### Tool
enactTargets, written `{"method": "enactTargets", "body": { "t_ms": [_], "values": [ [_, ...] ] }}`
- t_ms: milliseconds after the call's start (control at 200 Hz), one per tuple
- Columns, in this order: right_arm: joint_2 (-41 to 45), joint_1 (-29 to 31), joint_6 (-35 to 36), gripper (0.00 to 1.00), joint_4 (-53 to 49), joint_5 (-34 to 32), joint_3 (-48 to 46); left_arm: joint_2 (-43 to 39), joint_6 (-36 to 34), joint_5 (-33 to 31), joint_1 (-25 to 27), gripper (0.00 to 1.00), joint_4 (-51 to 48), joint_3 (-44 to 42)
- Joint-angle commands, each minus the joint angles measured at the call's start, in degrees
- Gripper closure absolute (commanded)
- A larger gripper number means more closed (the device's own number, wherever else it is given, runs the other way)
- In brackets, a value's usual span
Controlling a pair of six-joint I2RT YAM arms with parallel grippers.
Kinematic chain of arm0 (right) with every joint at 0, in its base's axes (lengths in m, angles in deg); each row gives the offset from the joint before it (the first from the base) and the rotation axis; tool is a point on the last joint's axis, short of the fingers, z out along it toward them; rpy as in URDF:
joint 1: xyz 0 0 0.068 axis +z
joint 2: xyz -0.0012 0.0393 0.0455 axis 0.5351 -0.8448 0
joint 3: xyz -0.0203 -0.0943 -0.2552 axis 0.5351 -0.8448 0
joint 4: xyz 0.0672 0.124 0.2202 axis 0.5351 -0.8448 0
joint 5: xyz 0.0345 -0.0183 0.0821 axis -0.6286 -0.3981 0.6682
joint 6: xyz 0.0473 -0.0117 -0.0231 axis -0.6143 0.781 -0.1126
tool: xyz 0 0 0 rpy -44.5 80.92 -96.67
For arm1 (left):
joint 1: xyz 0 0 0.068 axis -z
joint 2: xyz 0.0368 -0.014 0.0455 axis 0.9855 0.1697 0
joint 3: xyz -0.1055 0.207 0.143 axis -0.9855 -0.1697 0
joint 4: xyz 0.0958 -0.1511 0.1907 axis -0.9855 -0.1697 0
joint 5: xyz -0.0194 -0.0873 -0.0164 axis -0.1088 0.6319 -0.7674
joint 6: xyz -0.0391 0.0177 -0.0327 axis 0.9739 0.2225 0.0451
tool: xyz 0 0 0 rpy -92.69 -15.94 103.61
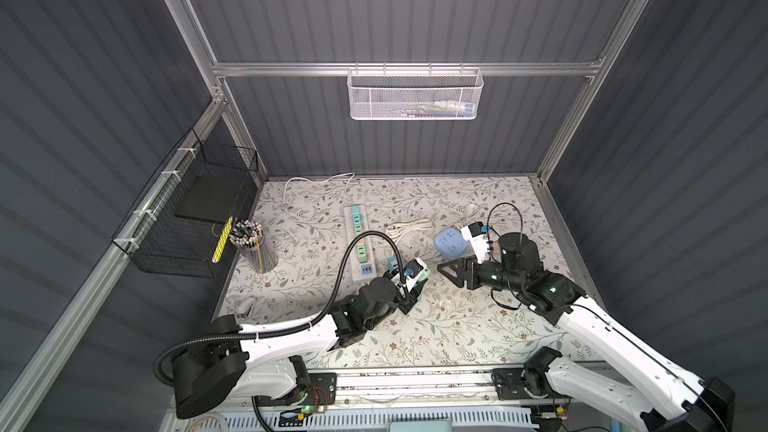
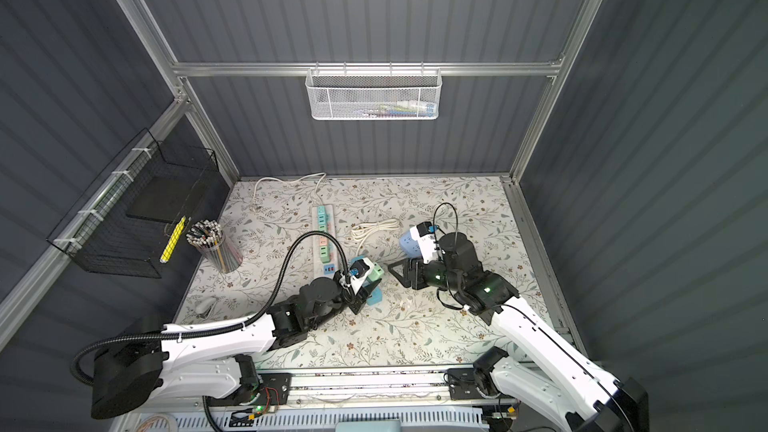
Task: Insert the plug
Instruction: 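Regrasp the green charger with the right gripper while the left releases it, then carry the green charger over the teal strip with the right while the left withdraws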
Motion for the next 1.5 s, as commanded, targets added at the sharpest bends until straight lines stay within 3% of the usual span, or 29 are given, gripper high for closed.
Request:
{"method": "enactTargets", "body": {
  "t_ms": [0, 315, 535, 760, 905, 971, 1076, 1146, 1226, 1271, 1321, 1496],
  "values": [
    [-3.69, 3.12, 2.32, 0.40, 1.80, 1.01, 2.90, -1.25, 0.31, 1.24, -0.34, 0.80, 0.61, 0.37],
    [-10.19, 6.06, 3.01, 0.45, 2.46, -0.89, 5.87, -1.63, 1.04, 3.05, -0.44, 0.80, -1.70, 0.93],
    [-13.53, 6.59, 3.13, 0.63, 2.14, -0.07, 7.45, -2.23, 0.95, 3.00, -0.45, 0.80, -2.84, 1.10],
    [-14.39, 6.79, 3.68, 0.56, -0.04, -0.62, 7.26, -2.98, 0.38, 1.91, -0.53, 0.80, -3.00, 0.65],
    [-13.22, 6.87, 3.25, 0.77, 0.13, -0.95, 6.16, -3.19, 0.40, 1.67, -0.70, 0.78, -3.04, 0.42],
    [-12.51, 7.16, 3.08, 0.82, 0.68, -1.50, 6.11, -3.16, 0.68, 1.35, -0.70, 0.70, -3.35, 0.67],
    [-12.01, 7.47, 3.17, 0.84, 2.00, -3.20, 6.24, -4.21, 3.35, -1.11, -0.95, 0.21, -6.64, 1.46],
    [-12.16, 7.62, 5.55, 0.85, 3.03, -6.67, 6.04, -6.37, 6.07, -3.42, -1.64, 0.05, -9.18, 1.02],
    [-13.51, 7.89, 9.49, 0.86, 7.24, -13.45, 3.70, -10.91, 11.10, -7.97, -2.07, 0.00, -8.93, -2.01],
    [-15.21, 7.97, 11.57, 0.87, 8.06, -17.58, 3.52, -13.86, 17.83, -14.51, -2.10, 0.00, -10.21, -3.04],
    [-17.07, 8.01, 12.78, 0.87, 8.99, -21.04, 3.58, -16.65, 27.23, -20.55, -2.11, 0.00, -17.16, -1.37],
    [-25.31, 9.52, 10.96, 0.87, 14.77, -33.22, 5.09, -19.57, 49.17, -35.62, -2.20, 0.00, -40.17, 2.87]
  ]
}}
